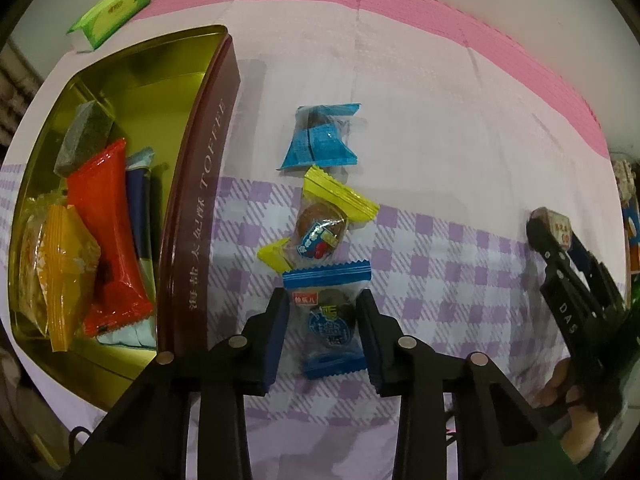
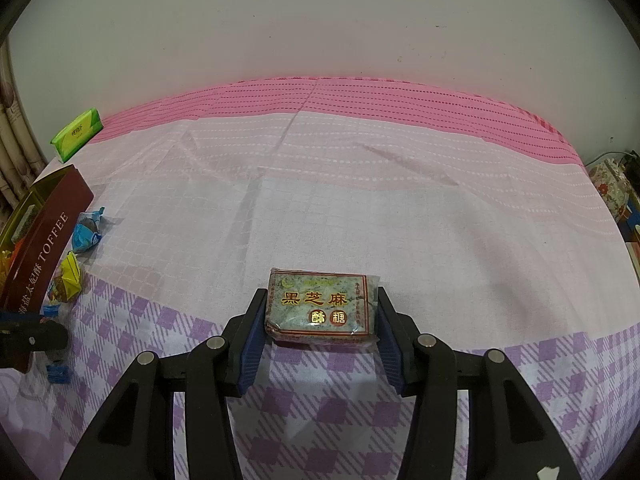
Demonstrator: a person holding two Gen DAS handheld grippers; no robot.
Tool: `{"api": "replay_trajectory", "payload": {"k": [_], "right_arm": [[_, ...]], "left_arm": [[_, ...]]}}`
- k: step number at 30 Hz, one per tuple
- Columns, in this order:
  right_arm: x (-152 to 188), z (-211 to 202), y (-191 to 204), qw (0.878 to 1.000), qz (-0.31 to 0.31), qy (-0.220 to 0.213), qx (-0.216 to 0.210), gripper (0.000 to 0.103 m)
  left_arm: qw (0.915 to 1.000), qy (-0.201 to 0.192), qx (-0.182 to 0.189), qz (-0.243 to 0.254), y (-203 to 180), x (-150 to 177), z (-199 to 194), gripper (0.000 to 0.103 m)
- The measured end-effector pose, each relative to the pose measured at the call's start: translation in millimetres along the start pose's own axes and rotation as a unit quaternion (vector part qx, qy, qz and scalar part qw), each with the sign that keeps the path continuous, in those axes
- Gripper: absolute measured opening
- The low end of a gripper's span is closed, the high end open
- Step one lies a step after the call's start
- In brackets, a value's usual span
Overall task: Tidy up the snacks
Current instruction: 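Carry the blue-wrapped candy over the gold tin with the left tool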
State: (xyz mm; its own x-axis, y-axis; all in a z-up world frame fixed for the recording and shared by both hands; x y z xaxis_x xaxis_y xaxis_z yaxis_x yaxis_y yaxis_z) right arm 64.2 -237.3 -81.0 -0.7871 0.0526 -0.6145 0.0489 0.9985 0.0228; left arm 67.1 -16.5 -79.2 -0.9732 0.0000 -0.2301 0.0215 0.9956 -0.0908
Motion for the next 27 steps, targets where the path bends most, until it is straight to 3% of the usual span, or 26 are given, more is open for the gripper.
{"api": "replay_trajectory", "payload": {"k": [4, 18, 27], "right_arm": [[0.0, -0.1, 0.0, 1.000, 0.000, 0.000, 0.000, 0.048], [0.3, 0.2, -0.4, 1.000, 0.000, 0.000, 0.000, 0.048], [0.3, 0.2, -0.4, 1.000, 0.000, 0.000, 0.000, 0.048]], "left_arm": [[0.9998, -0.006, -0.005, 0.018, -7.0, 7.0, 1.2, 0.028], [0.9993, -0.011, -0.001, 0.036, -5.9, 10.3, -12.9, 0.027], [0.9974, -0.049, 0.008, 0.053, 2.3, -2.3, -48.7, 0.027]]}}
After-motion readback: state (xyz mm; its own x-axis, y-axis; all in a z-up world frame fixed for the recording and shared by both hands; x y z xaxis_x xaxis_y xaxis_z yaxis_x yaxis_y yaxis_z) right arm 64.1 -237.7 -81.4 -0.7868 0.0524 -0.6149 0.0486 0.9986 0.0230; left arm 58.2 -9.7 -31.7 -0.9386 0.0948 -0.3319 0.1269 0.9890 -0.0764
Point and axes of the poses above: each gripper's, at about its wrist camera, not at the fingertips, and z roughly the way its jaws point, y to its left, x to its underside, the point moved 1 cm from there along z, roughly the way its jaws point, and after that the axes turned 1 degree about -y, right-handed, at the moved point
